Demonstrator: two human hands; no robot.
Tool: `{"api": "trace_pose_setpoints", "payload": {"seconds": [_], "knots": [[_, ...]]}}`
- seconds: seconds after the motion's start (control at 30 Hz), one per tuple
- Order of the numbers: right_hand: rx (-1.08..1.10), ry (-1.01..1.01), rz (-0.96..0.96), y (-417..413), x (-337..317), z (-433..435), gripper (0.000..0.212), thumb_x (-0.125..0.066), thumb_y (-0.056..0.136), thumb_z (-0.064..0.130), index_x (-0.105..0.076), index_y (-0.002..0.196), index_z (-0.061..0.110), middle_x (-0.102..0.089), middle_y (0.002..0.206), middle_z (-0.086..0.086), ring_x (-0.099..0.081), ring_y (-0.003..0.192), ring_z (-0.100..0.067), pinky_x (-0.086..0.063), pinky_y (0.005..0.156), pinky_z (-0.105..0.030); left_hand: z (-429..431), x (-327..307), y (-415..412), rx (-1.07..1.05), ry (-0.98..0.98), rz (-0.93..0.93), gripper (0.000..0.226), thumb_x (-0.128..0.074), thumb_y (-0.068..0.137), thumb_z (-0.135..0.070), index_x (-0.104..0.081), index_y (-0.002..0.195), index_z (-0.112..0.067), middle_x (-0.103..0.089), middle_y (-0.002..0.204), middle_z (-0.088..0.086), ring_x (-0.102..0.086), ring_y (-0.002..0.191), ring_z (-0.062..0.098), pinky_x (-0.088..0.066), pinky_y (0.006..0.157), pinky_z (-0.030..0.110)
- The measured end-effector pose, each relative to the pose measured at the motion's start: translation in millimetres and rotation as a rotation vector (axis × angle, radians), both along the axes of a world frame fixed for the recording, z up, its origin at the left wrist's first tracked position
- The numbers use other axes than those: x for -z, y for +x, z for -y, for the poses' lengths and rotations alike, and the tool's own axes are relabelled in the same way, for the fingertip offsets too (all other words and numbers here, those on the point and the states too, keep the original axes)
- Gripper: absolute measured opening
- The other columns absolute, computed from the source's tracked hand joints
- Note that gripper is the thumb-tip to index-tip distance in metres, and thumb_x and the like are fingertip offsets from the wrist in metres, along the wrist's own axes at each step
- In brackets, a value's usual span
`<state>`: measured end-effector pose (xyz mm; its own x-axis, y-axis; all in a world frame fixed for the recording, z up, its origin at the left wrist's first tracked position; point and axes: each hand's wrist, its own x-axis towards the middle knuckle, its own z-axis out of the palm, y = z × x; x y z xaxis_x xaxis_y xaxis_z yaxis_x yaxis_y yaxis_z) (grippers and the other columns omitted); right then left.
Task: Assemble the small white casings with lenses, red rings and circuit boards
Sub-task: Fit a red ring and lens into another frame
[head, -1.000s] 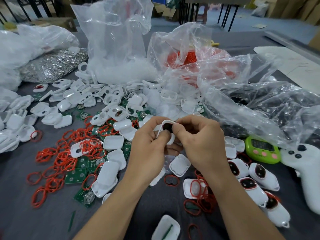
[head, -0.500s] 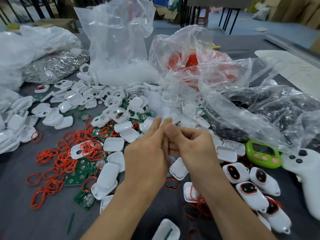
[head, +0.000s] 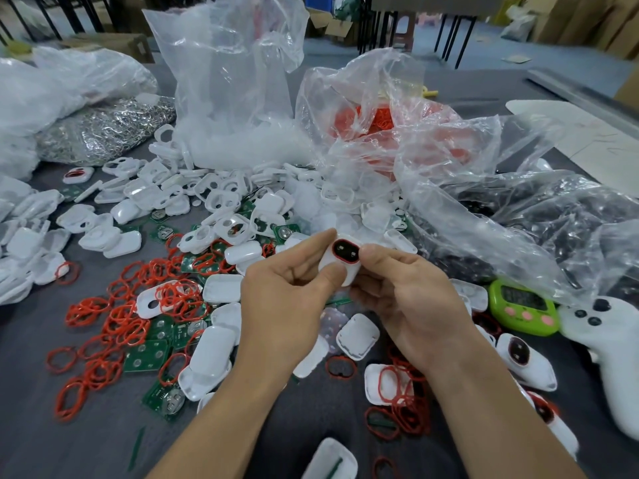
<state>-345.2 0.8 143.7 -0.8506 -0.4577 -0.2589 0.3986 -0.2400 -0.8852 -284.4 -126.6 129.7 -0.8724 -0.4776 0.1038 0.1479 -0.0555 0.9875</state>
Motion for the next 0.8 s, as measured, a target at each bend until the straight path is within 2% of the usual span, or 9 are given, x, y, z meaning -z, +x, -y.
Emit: {"api": "trace_pose_setpoints", "payload": {"seconds": [0.1, 0.2, 0.3, 0.37, 0.43, 0.5, 0.63, 0.73, 0.8], "knots": [[-0.028, 0.016, -0.01, 0, -2, -1, 0.017, -0.07, 0.078, 0.03, -0.084, 0.079, 0.02, -0.079, 0.089, -0.006, -0.073, 0.078, -0.014, -0.056, 0.068, -0.023, 0, 0, -1, -0.02, -0.006, 0.0, 0.042, -0.076, 0.085, 0.007, -0.076, 0.108, -0.027, -0.08, 0.099, -0.009, -0.076, 0.097, 0.008, -0.058, 0.08, 0.017], [-0.026, 0.071, -0.015, 0, -1, 0, 0.026, -0.065, 0.096, 0.018, -0.084, 0.078, 0.02, -0.079, 0.087, -0.004, -0.072, 0.074, -0.012, -0.056, 0.063, -0.021, 1, 0, -1, -0.085, -0.025, 0.013, 0.04, -0.079, 0.084, 0.003, -0.077, 0.108, -0.029, -0.081, 0.095, -0.007, -0.077, 0.09, 0.01, -0.059, 0.076, 0.019], [-0.029, 0.075, -0.028, 3, -3, 4, 0.031, -0.062, 0.099, 0.009, -0.084, 0.079, 0.019, -0.079, 0.084, -0.006, -0.075, 0.073, -0.013, -0.057, 0.061, -0.02, 5, 0, -1, -0.148, -0.043, 0.07, 0.028, -0.083, 0.08, -0.015, -0.08, 0.1, -0.033, -0.08, 0.086, -0.006, -0.077, 0.081, 0.012, -0.06, 0.073, 0.026], [0.009, 0.155, -0.117, 5, -1, 8, 0.029, -0.065, 0.097, 0.006, -0.084, 0.08, 0.021, -0.08, 0.084, -0.009, -0.076, 0.075, -0.02, -0.061, 0.064, -0.027, 7, 2, -1, -0.193, -0.083, 0.118, 0.018, -0.083, 0.073, -0.028, -0.081, 0.09, -0.034, -0.079, 0.08, -0.007, -0.077, 0.077, 0.013, -0.061, 0.075, 0.034], [0.071, 0.338, -0.287, 6, 6, 11, 0.028, -0.07, 0.094, 0.007, -0.083, 0.079, 0.027, -0.079, 0.081, -0.009, -0.074, 0.074, -0.028, -0.065, 0.074, -0.043, 8, 3, -1, -0.221, -0.108, 0.134, 0.014, -0.085, 0.073, -0.025, -0.08, 0.083, -0.034, -0.078, 0.073, -0.007, -0.076, 0.069, 0.012, -0.06, 0.069, 0.034], [0.073, 0.403, -0.362, 7, 9, 13, 0.028, -0.071, 0.094, 0.009, -0.083, 0.082, 0.031, -0.078, 0.081, -0.013, -0.069, 0.071, -0.03, -0.061, 0.073, -0.048, 9, 4, -1, -0.225, -0.134, 0.139, 0.018, -0.085, 0.076, -0.018, -0.078, 0.081, -0.034, -0.077, 0.071, -0.008, -0.075, 0.066, 0.01, -0.057, 0.064, 0.029], [-0.002, 0.161, -0.154, 6, 3, 11, 0.027, -0.063, 0.1, 0.013, -0.085, 0.087, 0.02, -0.079, 0.083, -0.007, -0.069, 0.07, -0.012, -0.056, 0.06, -0.022, 9, 2, -3, -0.174, -0.066, 0.095, 0.014, -0.082, 0.082, -0.007, -0.081, 0.086, -0.021, -0.079, 0.079, -0.002, -0.078, 0.078, 0.016, -0.063, 0.072, 0.029], [-0.052, 0.085, -0.029, 0, 0, 4, 0.033, -0.058, 0.102, 0.015, -0.085, 0.082, 0.019, -0.079, 0.087, -0.002, -0.07, 0.07, -0.008, -0.056, 0.063, -0.02, 8, -2, -1, -0.07, 0.051, 0.022, 0.018, -0.077, 0.083, 0.007, -0.079, 0.095, -0.006, -0.08, 0.087, 0.007, -0.078, 0.085, 0.022, -0.063, 0.078, 0.03], [-0.067, 0.086, 0.001, -2, -1, 1, 0.025, -0.062, 0.099, 0.006, -0.083, 0.087, 0.013, -0.079, 0.088, -0.004, -0.071, 0.072, -0.011, -0.057, 0.063, -0.021, 10, -4, 0, -0.004, 0.088, 0.002, 0.017, -0.075, 0.083, 0.008, -0.079, 0.097, -0.002, -0.08, 0.087, 0.012, -0.078, 0.084, 0.025, -0.063, 0.076, 0.03]]}}
